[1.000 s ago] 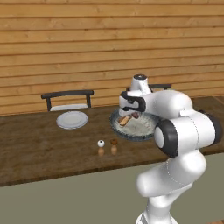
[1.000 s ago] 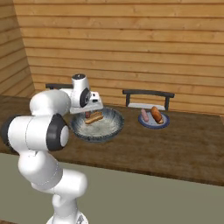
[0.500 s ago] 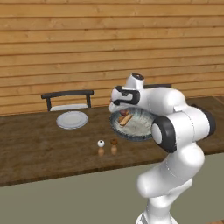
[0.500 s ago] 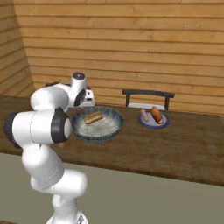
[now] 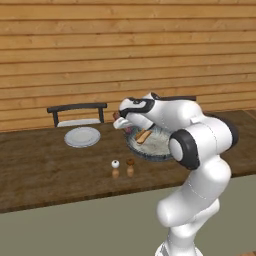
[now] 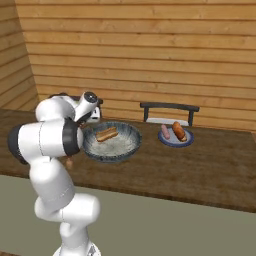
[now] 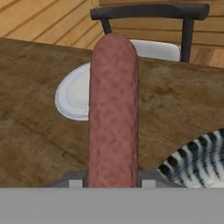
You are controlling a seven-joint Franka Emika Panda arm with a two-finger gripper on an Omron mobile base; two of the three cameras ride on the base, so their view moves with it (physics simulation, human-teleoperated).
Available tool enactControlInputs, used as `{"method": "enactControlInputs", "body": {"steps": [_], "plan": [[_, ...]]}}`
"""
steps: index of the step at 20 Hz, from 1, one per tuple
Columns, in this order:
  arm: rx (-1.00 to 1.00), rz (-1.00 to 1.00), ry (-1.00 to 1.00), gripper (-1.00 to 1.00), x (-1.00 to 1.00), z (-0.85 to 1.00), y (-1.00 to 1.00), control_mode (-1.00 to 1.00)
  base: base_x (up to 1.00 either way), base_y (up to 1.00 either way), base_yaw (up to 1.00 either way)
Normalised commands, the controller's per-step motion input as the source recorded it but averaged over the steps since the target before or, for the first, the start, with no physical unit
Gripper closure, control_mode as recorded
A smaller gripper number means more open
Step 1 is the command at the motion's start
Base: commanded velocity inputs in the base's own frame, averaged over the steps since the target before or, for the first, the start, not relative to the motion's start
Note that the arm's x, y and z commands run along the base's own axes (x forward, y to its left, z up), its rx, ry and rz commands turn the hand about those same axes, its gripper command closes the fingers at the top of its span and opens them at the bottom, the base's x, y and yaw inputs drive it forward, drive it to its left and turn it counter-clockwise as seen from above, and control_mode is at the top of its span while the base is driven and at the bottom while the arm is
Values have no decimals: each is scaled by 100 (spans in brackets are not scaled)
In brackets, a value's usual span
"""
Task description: Place one bun and one sausage from the bowl on each plate.
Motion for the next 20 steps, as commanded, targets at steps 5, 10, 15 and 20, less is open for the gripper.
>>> {"method": "enactControlInputs", "body": {"steps": [5, 10, 15, 20], "plan": [[0, -7, -7, 100, 7, 6, 68, -100, 0, 0, 0], [0, -3, 1, 100, 6, 14, 62, -100, 0, 0, 0], [0, 0, 6, 100, 0, 10, 21, -100, 0, 0, 0], [0, 0, 8, 100, 0, 1, 9, -100, 0, 0, 0]]}}
